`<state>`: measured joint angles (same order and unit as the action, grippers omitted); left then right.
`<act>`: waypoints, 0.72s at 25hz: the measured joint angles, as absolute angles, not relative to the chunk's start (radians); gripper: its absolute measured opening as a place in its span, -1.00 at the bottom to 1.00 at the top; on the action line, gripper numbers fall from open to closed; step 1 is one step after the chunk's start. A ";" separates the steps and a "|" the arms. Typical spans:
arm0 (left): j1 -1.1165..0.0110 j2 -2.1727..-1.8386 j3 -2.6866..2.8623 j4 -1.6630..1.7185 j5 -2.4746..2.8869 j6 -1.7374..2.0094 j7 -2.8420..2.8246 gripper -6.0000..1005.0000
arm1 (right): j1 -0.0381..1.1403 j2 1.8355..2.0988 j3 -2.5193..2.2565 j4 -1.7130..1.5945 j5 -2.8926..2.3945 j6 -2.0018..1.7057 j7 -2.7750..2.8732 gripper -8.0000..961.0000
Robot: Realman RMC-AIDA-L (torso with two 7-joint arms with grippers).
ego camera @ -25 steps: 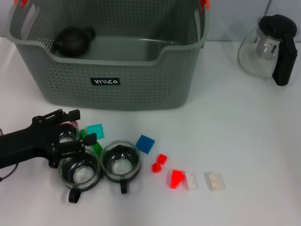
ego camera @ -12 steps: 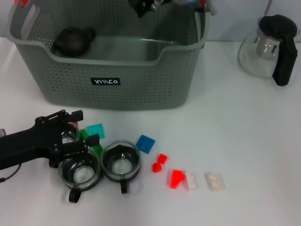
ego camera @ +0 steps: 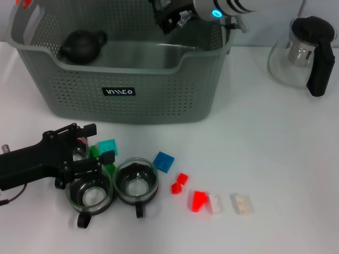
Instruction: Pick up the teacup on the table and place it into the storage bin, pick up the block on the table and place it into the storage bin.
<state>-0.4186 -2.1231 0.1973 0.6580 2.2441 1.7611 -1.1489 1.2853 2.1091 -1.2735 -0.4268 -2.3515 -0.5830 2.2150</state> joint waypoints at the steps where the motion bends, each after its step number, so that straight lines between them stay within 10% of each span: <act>1: -0.419 -2.123 0.197 0.658 2.244 1.761 -1.149 0.76 | 1.284 2.109 -1.276 -0.426 -2.351 -0.584 2.215 -0.88; 18: -0.417 -2.123 0.234 0.666 2.253 1.817 -1.147 0.76 | 1.284 2.111 -1.295 -0.387 -2.352 -0.573 2.203 -0.88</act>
<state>-0.4170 -2.1230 0.2339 0.6662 2.2531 1.8174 -1.1472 1.2844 2.1108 -1.2948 -0.3871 -2.3516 -0.5728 2.2028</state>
